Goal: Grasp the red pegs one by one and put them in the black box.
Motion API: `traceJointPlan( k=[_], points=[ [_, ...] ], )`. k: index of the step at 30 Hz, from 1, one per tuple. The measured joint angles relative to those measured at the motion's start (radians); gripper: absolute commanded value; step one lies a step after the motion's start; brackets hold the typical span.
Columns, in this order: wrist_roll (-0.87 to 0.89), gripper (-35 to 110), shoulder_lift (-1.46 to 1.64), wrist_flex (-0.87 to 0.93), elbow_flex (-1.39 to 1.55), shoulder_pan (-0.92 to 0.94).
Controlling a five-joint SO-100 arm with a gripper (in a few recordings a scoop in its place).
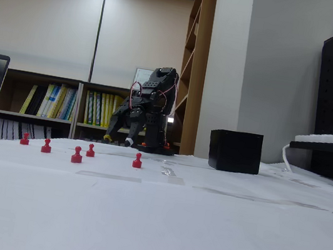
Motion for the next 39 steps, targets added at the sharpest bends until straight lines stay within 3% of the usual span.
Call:
traceJointPlan(
  k=[18,39],
  points=[
    [-0.077,17,0.347,-0.282,0.086,-0.037],
    [-0.126,15,0.54,-0.304,0.293,-0.051]
  ],
)
